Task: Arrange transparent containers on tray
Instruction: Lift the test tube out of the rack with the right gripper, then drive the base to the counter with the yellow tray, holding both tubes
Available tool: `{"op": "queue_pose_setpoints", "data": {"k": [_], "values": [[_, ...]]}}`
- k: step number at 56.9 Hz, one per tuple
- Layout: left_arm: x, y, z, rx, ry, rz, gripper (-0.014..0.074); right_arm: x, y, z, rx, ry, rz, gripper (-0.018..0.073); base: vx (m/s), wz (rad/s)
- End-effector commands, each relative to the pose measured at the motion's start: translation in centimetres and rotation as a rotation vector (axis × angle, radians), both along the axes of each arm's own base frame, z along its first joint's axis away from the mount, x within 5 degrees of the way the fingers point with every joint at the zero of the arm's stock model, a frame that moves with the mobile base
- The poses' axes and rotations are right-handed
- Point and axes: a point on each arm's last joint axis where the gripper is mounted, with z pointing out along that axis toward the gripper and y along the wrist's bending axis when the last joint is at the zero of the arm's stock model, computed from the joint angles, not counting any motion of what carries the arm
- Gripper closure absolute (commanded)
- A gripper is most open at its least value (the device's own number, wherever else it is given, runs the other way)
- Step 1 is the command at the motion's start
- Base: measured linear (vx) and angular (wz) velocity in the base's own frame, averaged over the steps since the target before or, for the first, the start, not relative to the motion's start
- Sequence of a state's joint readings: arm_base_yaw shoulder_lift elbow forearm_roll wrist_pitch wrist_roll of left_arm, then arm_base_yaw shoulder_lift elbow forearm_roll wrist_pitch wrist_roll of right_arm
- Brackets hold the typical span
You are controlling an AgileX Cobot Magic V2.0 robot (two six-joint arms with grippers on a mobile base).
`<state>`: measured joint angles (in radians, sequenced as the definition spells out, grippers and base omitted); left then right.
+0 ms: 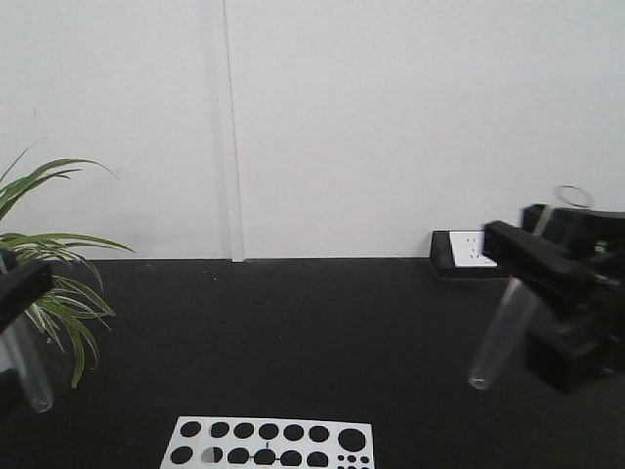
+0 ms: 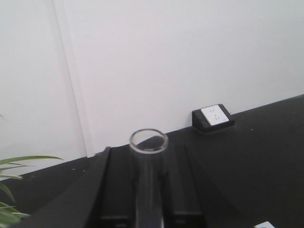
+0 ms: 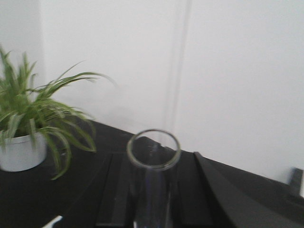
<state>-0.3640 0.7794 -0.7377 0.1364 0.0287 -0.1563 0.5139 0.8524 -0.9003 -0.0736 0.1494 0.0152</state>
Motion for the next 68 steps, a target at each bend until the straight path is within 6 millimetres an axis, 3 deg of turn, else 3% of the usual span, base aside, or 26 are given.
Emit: {"op": "queue_pose_setpoints", "data": {"k": [1, 14, 23, 68], "values": [[-2.2, 0.8, 2.3, -0.042, -0.094, -0.001, 0.0472, -1.9, -2.1, 0.5, 0.063, -0.079, -0.058, 0.0572, 0.0, 0.0], [-4.2, 1.7, 1.8, -0.034, -0.06, 0.012, 0.0472, -3.9, -3.9, -0.1, 0.062, -0.096, -0.115, 0.0572, 0.0, 0.0], [-3.8, 1.5, 0.5, -0.027, -0.049, 0.007, 0.0472, -3.9, -3.9, -0.2, 0.059, -0.088, -0.115, 0.0571, 0.0, 0.0], [-3.8, 1.5, 0.4, -0.026, -0.043, 0.007, 0.0472, -3.9, -3.9, -0.2, 0.061, -0.089, -0.115, 0.0571, 0.0, 0.0]]}}
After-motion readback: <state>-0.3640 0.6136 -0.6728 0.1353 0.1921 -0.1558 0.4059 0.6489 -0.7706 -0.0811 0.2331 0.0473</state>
